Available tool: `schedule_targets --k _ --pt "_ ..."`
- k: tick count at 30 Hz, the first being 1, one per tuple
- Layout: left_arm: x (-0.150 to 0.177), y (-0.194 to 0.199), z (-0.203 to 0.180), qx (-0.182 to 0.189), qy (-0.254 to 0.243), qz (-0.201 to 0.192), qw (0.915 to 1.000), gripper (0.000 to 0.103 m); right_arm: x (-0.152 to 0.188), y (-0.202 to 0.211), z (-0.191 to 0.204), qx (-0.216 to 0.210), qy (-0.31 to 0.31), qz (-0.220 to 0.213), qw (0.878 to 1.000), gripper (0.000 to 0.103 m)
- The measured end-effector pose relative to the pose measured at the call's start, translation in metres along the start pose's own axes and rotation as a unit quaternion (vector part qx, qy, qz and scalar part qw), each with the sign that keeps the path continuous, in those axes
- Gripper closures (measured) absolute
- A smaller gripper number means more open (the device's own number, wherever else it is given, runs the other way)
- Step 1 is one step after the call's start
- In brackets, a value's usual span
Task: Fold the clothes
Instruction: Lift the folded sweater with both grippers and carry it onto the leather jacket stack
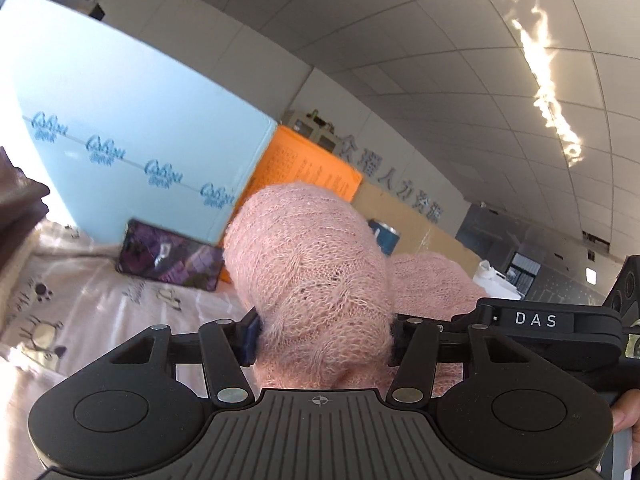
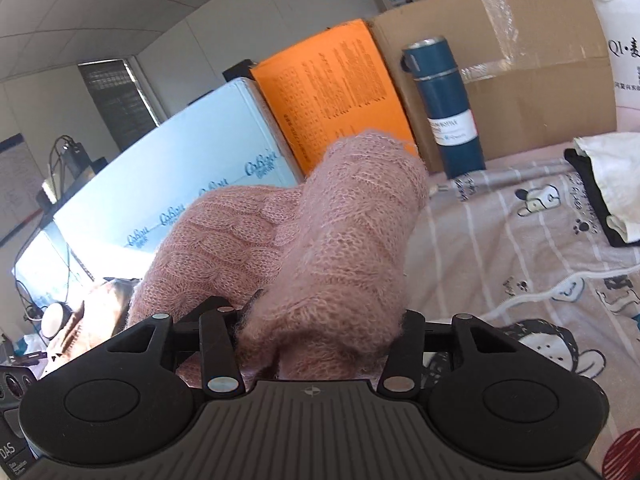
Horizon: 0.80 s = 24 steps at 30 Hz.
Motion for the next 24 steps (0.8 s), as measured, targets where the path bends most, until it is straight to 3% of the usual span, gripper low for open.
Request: schedule_targets --k 5,10,15,24 --pt "-0.069 0.028 0.021 -0.022 -0.038 -0.094 0.9946 0.050 -0.018 -0.017 0.072 -0.083 0.013 -0.027 0.996 0.059" --pt "-0.118 0.057 0.053 -0.046 -0.046 -0.190 0.9797 0.050 -0.035 -0.032 0.143 -0.164 0.025 -0.053 0.985 0.059" --pt "-0.129 0.091 0.102 -0.097 -0.034 -0.256 0.9611 0.050 -0.031 -0.056 0.202 -0.231 0.038 -0.052 0.971 0.059" --pt "-0.134 0.139 0.193 -0.227 0.050 -0.302 0.9246 0.050 0.031 -0.128 0.276 -0.303 0.022 0.019 0.952 0.058"
Point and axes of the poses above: each gripper's, at about its wrist camera, not at the fingertips, and y roughly against the way its jaws point, z to its left, x to its underside, the point moved 10 cm from there along -y, roughly the way its jaws point, and after that the axes turned 12 degrees about -z, right-handed, at the moved point
